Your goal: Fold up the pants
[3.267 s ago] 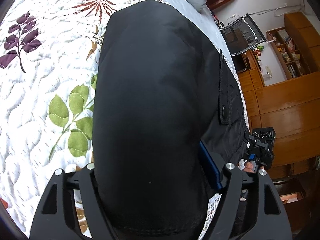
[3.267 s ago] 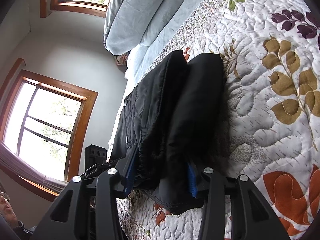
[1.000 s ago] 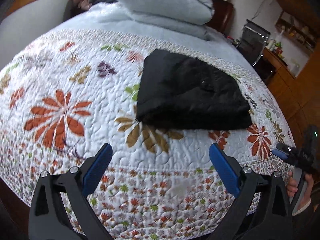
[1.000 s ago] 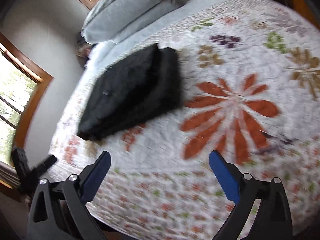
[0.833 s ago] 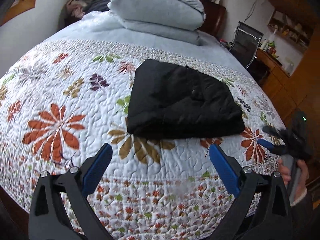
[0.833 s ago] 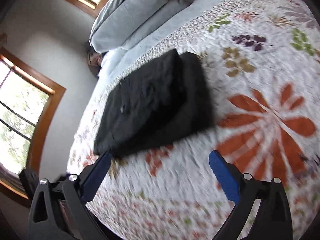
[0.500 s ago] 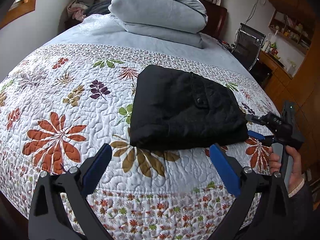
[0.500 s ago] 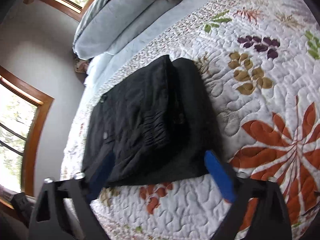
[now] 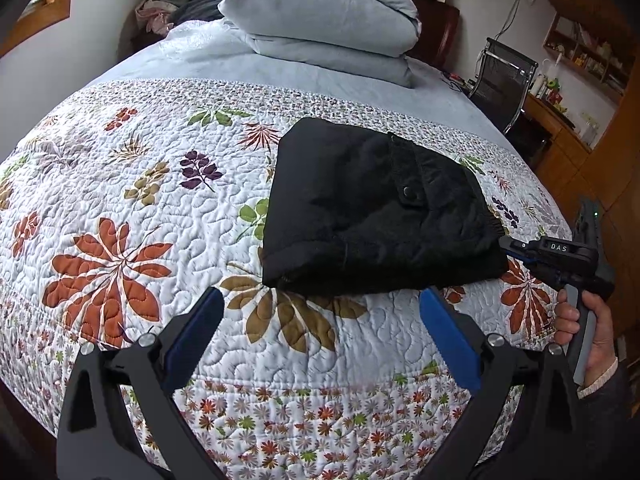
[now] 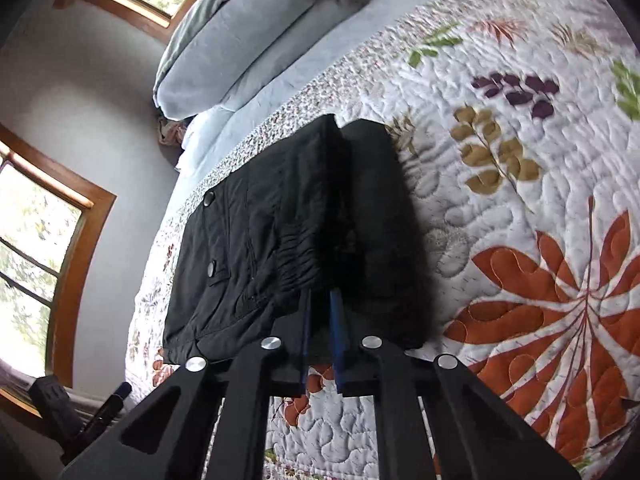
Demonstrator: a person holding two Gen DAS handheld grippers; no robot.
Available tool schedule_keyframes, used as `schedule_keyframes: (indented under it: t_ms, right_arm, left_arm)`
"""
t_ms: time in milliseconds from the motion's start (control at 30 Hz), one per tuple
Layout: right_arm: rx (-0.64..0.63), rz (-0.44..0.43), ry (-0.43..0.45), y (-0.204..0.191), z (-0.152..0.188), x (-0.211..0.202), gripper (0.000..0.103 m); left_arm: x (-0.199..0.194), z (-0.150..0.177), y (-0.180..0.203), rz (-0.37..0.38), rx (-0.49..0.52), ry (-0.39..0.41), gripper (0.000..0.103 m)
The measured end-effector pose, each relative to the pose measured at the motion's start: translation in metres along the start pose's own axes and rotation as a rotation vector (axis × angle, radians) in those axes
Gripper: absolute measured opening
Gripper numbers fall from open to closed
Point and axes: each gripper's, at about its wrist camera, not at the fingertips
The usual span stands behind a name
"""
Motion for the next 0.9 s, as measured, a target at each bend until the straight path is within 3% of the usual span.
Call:
schedule_keyframes:
  t_ms: [167,233,300,433,600,667,900]
  right_arm:
    - [-0.034,0.029,0.007,-0.003,0.005,-0.010,0.009]
    - [-0.058,0.054,0.018,-0.008,0.007,-0.017,0.018]
    - [-0.066,0.067,0.025,-0.012,0.007,-0.021,0.041]
    - [-0.001,-0.006,0.018,-0.011,0.003,-0.019,0.048]
    - [0.022,0.040,-0.005,-0.012,-0.010,0.002,0.048]
    - [0.040,0.042,-0.022,-0.009,-0.012,0.010,0.031]
    - [0.049,-0.002,-0.008,-0.004,-0.011,0.006,0.016]
  left_arm:
    - [0.006,0.003,-0.003,-0.018,0.003,-0.006,0.098]
    - [0.011,0.004,-0.006,-0.024,-0.010,-0.028,0.098]
    - [0.012,0.004,-0.008,-0.019,-0.027,-0.031,0.098]
    - [0.009,0.006,-0.009,-0.026,-0.032,-0.033,0.098]
    - [0.006,0.008,-0.011,-0.041,-0.030,-0.039,0.098]
    - [0.004,0.009,-0.012,-0.041,-0.036,-0.039,0.098]
    - [0.001,0.011,-0.014,-0.044,-0.042,-0.047,0.098]
Point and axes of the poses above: each gripper's, at about its wrist camera, not at the fingertips, and x roughly the way its jaws point, y to its right, z to its underside, and after that the axes turned 3 degrees about y, right-handed
